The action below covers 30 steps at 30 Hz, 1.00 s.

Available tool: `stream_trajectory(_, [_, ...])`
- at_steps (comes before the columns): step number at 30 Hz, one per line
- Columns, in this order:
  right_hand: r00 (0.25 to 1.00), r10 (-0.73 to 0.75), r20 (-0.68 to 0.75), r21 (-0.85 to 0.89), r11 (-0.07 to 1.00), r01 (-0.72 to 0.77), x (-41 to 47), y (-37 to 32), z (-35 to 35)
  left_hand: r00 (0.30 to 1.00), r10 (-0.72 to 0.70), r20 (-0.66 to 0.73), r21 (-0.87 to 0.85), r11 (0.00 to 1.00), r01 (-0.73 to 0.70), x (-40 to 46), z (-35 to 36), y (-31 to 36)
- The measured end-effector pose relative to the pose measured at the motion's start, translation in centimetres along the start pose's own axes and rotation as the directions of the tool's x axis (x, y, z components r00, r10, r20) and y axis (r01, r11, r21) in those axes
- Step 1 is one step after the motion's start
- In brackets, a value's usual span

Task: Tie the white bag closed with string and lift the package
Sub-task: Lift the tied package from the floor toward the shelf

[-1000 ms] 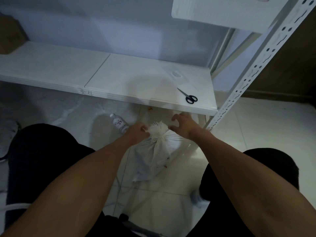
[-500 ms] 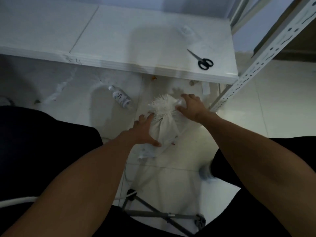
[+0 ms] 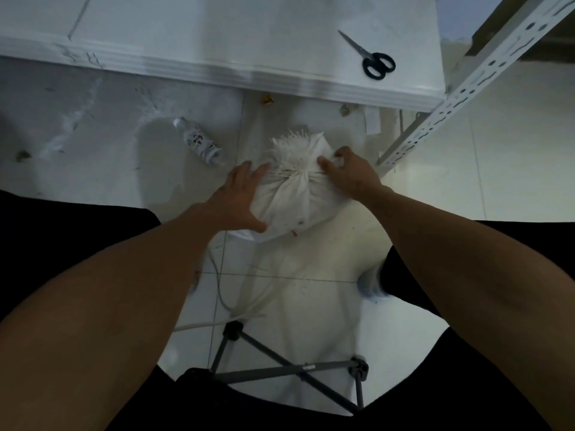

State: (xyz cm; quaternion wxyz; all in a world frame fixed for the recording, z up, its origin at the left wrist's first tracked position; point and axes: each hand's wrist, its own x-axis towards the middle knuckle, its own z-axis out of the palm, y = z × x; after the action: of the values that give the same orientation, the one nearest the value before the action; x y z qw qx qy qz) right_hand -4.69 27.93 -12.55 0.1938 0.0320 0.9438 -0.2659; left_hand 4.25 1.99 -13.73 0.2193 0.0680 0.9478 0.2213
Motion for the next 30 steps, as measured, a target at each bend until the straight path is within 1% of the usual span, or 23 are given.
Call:
stream_trajectory(1, [1.000, 0.021, -0.018, 0.010, 1.000, -0.021, -0.1, 0.3, -0.1, 0.999, -0.041, -0.023, -0.058, 0.998, 0.040, 0.4, -0.2, -0.9])
stream_trajectory(2, [0.998, 0.045, -0.040, 0.034, 0.998, -0.043, -0.2, 0.6, -0.1, 0.993, -0.113, -0.036, -0.154, 0.982, 0.107, 0.8, -0.3, -1.7])
stream_trajectory(3, [0.995, 0.072, -0.069, 0.079, 0.995, -0.067, -0.4, 0.9, -0.1, 0.979, -0.201, -0.034, -0.310, 0.933, 0.181, 1.1, -0.5, -1.9])
stream_trajectory(4, [0.989, 0.105, -0.102, 0.151, 0.985, -0.089, -0.5, 1.1, 0.1, 0.953, -0.302, 0.000, -0.515, 0.817, 0.259, 1.5, -0.8, -1.9])
stream_trajectory(5, [0.982, 0.142, -0.127, 0.248, 0.963, -0.107, -0.6, 1.3, 0.4, 0.929, -0.366, 0.057, -0.695, 0.653, 0.300, 1.7, -1.0, -1.3])
stream_trajectory(6, [0.974, 0.181, -0.134, 0.357, 0.926, -0.123, -0.8, 1.4, 0.8, 0.912, -0.392, 0.120, -0.811, 0.492, 0.318, 1.9, -1.1, -0.7])
stream_trajectory(7, [0.971, 0.209, -0.118, 0.452, 0.882, -0.135, -0.9, 1.4, 1.2, 0.906, -0.393, 0.160, -0.866, 0.384, 0.320, 2.1, -1.2, 0.0])
stream_trajectory(9, [0.965, 0.254, -0.066, 0.596, 0.786, -0.166, -1.1, 1.5, 2.3, 0.894, -0.417, 0.161, -0.925, 0.253, 0.284, 2.6, -1.3, 0.6])
stream_trajectory(10, [0.956, 0.292, -0.035, 0.679, 0.708, -0.191, -1.2, 1.6, 2.6, 0.884, -0.437, 0.167, -0.947, 0.178, 0.267, 2.9, -1.2, 0.4])
stream_trajectory(11, [0.944, 0.330, 0.013, 0.767, 0.602, -0.221, -1.2, 1.9, 2.9, 0.868, -0.461, 0.184, -0.959, 0.108, 0.261, 3.0, -1.0, 0.1])
stream_trajectory(12, [0.934, 0.350, 0.070, 0.836, 0.490, -0.247, -1.2, 2.3, 3.2, 0.852, -0.488, 0.190, -0.967, 0.059, 0.249, 3.3, -0.6, -0.6])
stream_trajectory(13, [0.927, 0.356, 0.121, 0.879, 0.396, -0.267, -1.1, 2.9, 3.3, 0.841, -0.506, 0.191, -0.970, 0.032, 0.240, 3.5, -0.4, -1.1])
stream_trajectory(14, [0.921, 0.356, 0.160, 0.897, 0.336, -0.285, -1.0, 3.5, 3.5, 0.828, -0.523, 0.202, -0.970, 0.011, 0.243, 3.8, 0.1, -1.8])
stream_trajectory(15, [0.916, 0.352, 0.193, 0.899, 0.311, -0.309, -0.9, 4.2, 3.7, 0.822, -0.526, 0.216, -0.968, -0.005, 0.251, 3.9, 0.5, -2.1])
stream_trajectory(16, [0.912, 0.350, 0.214, 0.895, 0.304, -0.327, -0.9, 4.6, 4.0, 0.820, -0.521, 0.237, -0.963, -0.016, 0.268, 4.1, 1.1, -2.6])
stream_trajectory(19, [0.915, 0.338, 0.220, 0.893, 0.308, -0.328, -1.2, 4.6, 4.7, 0.830, -0.494, 0.258, -0.956, -0.003, 0.295, 4.5, 2.8, -3.6])
stream_trajectory(22, [0.914, 0.328, 0.240, 0.919, 0.226, -0.323, -1.2, 4.2, 5.2, 0.848, -0.477, 0.232, -0.959, 0.032, 0.280, 4.9, 3.6, -4.0])
stream_trajectory(25, [0.911, 0.314, 0.268, 0.923, 0.187, -0.336, -0.7, 4.2, 5.0, 0.865, -0.431, 0.257, -0.946, 0.070, 0.316, 5.1, 3.0, -4.4])
stream_trajectory(28, [0.918, 0.286, 0.274, 0.925, 0.182, -0.333, -0.5, 3.8, 4.0, 0.860, -0.446, 0.245, -0.939, 0.113, 0.326, 5.0, 1.5, -3.9])
stream_trajectory(30, [0.932, 0.251, 0.259, 0.942, 0.145, -0.301, -0.8, 3.1, 2.6, 0.864, -0.453, 0.217, -0.940, 0.142, 0.310, 4.8, 0.5, -3.4])
